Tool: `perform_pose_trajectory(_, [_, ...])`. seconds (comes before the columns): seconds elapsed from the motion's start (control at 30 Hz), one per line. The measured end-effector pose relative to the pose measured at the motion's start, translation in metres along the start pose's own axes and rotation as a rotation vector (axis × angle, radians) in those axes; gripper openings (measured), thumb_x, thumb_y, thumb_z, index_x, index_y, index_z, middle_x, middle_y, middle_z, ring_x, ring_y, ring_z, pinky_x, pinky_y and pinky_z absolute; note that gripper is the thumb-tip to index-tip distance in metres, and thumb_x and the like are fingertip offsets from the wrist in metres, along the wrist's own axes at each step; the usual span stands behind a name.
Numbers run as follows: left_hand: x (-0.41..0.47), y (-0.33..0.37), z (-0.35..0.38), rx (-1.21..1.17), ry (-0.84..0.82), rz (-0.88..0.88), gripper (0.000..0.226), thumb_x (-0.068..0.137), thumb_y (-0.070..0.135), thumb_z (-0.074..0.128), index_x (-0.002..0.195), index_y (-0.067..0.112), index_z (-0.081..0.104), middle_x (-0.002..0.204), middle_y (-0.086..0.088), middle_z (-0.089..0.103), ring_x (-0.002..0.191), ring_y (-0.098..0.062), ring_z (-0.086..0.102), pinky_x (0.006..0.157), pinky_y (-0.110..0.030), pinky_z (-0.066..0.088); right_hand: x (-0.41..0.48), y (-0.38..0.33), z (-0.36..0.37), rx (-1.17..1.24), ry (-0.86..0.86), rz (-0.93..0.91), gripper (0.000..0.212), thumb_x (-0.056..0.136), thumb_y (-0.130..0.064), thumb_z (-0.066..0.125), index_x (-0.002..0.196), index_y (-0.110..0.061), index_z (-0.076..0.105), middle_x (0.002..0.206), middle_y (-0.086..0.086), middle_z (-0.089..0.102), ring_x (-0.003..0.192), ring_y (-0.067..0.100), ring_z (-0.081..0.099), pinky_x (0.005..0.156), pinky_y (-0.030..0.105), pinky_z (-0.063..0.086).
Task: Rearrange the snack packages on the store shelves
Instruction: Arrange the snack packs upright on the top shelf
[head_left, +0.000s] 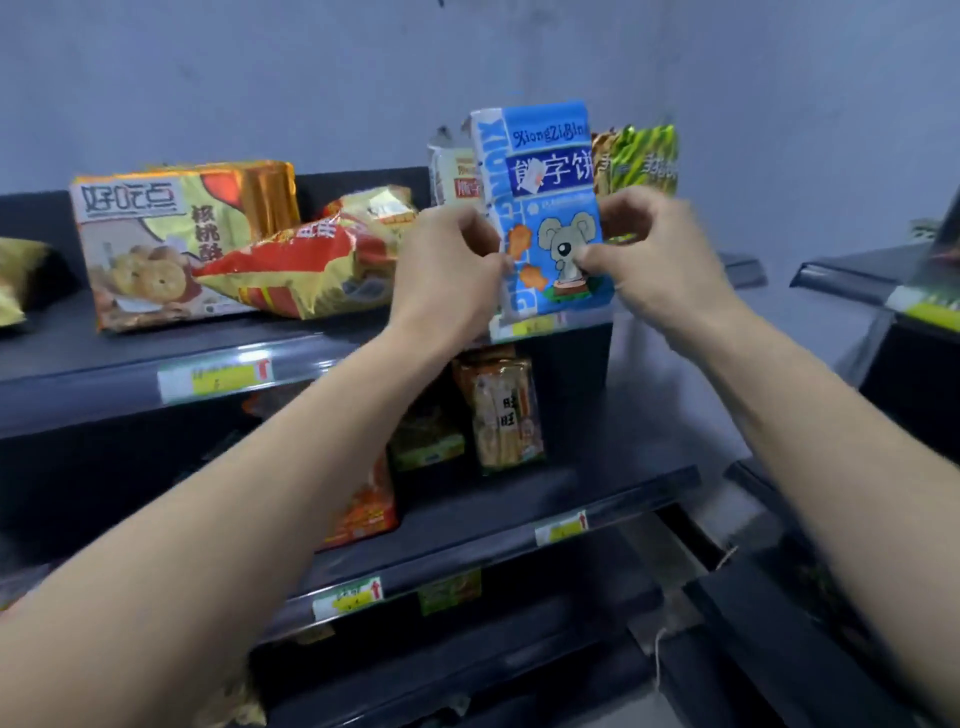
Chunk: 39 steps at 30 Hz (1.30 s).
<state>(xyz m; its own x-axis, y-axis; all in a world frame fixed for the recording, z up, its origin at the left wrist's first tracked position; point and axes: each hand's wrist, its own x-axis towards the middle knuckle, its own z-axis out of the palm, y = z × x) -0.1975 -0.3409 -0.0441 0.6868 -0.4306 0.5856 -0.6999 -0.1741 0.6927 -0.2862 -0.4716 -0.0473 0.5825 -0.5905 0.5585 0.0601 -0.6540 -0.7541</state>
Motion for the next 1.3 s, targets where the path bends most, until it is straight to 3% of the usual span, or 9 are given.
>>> perform_pose_trajectory(0.13, [0.065, 0.012, 0.025, -0.011, 0.063, -0.043, 0.019, 0.081, 0.012, 0.069, 0.069, 0.018, 0.057, 0.08, -0.002, 0.063, 0.084, -0.018, 0.063, 0.077, -0.037, 0.056, 0.079, 0.01, -0.005, 0.008, -0.004, -0.08, 0.021, 0.076, -0.009, 0.073, 0.092, -0.016, 0.06, 0.097, 0.002, 0.069, 0.093, 0.02, 0.067, 0.085, 0.043, 0.055])
perform_pose_trajectory(0.37, [0.148, -0.006, 0.047, 0.049, 0.156, -0.123, 0.005, 0.082, 0.009, 0.069, 0.082, 0.009, 0.064, 0.083, -0.008, 0.065, 0.08, -0.023, 0.062, 0.08, -0.041, 0.054, 0.178, 0.03, 0.022, -0.001, -0.112, -0.124, 0.024, 0.081, -0.007, 0.07, 0.103, -0.008, 0.061, 0.108, 0.005, 0.067, 0.1, 0.019, 0.064, 0.082, 0.037, 0.057])
perform_pose_trajectory(0.53, [0.179, -0.037, 0.064, 0.088, 0.201, -0.239, 0.011, 0.082, 0.005, 0.067, 0.076, 0.01, 0.061, 0.093, -0.011, 0.068, 0.091, -0.026, 0.065, 0.084, -0.044, 0.055, 0.212, 0.048, 0.052, 0.002, -0.19, -0.127, 0.017, 0.086, -0.002, 0.063, 0.103, -0.004, 0.059, 0.095, 0.002, 0.059, 0.091, 0.015, 0.06, 0.063, 0.021, 0.052])
perform_pose_trajectory(0.7, [0.201, -0.061, 0.071, 0.209, 0.269, -0.268, 0.02, 0.084, 0.002, 0.064, 0.068, 0.013, 0.058, 0.087, -0.008, 0.065, 0.09, -0.024, 0.064, 0.08, -0.044, 0.056, 0.236, 0.069, 0.08, 0.121, -0.352, -0.009, 0.019, 0.086, 0.001, 0.062, 0.102, -0.006, 0.055, 0.093, 0.002, 0.058, 0.1, 0.021, 0.062, 0.075, 0.034, 0.059])
perform_pose_trajectory(0.87, [0.206, -0.081, 0.081, 0.332, 0.224, -0.312, 0.015, 0.086, 0.003, 0.061, 0.074, 0.011, 0.061, 0.093, -0.007, 0.068, 0.089, -0.022, 0.065, 0.075, -0.04, 0.058, 0.241, 0.089, 0.096, 0.072, -0.466, 0.055, 0.019, 0.085, 0.001, 0.062, 0.097, -0.01, 0.054, 0.088, -0.002, 0.057, 0.104, 0.024, 0.063, 0.082, 0.041, 0.058])
perform_pose_trajectory(1.03, [0.208, -0.085, 0.094, 0.328, 0.136, -0.359, 0.009, 0.082, -0.001, 0.064, 0.083, 0.008, 0.066, 0.096, -0.007, 0.069, 0.09, -0.021, 0.065, 0.076, -0.037, 0.058, 0.241, 0.095, 0.09, -0.049, -0.463, 0.047, 0.018, 0.088, -0.001, 0.06, 0.1, -0.012, 0.052, 0.109, 0.006, 0.059, 0.106, 0.023, 0.061, 0.075, 0.037, 0.06])
perform_pose_trajectory(1.17, [0.204, -0.083, 0.105, 0.387, 0.044, -0.366, 0.006, 0.083, 0.003, 0.066, 0.084, 0.008, 0.067, 0.092, -0.004, 0.064, 0.087, -0.017, 0.06, 0.067, -0.027, 0.049, 0.241, 0.101, 0.083, -0.217, -0.465, 0.024, 0.018, 0.086, -0.005, 0.063, 0.1, -0.011, 0.052, 0.111, 0.007, 0.059, 0.103, 0.022, 0.061, 0.082, 0.039, 0.058])
perform_pose_trajectory(1.23, [0.205, -0.084, 0.105, 0.396, 0.061, -0.363, 0.006, 0.084, 0.002, 0.064, 0.086, 0.006, 0.067, 0.093, -0.006, 0.065, 0.088, -0.019, 0.06, 0.067, -0.028, 0.049, 0.24, 0.101, 0.082, -0.236, -0.479, 0.013, 0.019, 0.086, -0.006, 0.063, 0.101, -0.011, 0.053, 0.108, 0.005, 0.058, 0.099, 0.022, 0.063, 0.076, 0.037, 0.059])
perform_pose_trajectory(1.3, [0.204, -0.085, 0.101, 0.399, 0.096, -0.385, 0.008, 0.084, 0.002, 0.063, 0.09, 0.005, 0.068, 0.096, -0.007, 0.066, 0.089, -0.02, 0.062, 0.071, -0.032, 0.055, 0.239, 0.096, 0.083, -0.245, -0.515, 0.03, 0.016, 0.086, -0.005, 0.063, 0.098, -0.011, 0.054, 0.103, 0.005, 0.059, 0.084, 0.021, 0.065, 0.057, 0.029, 0.057])
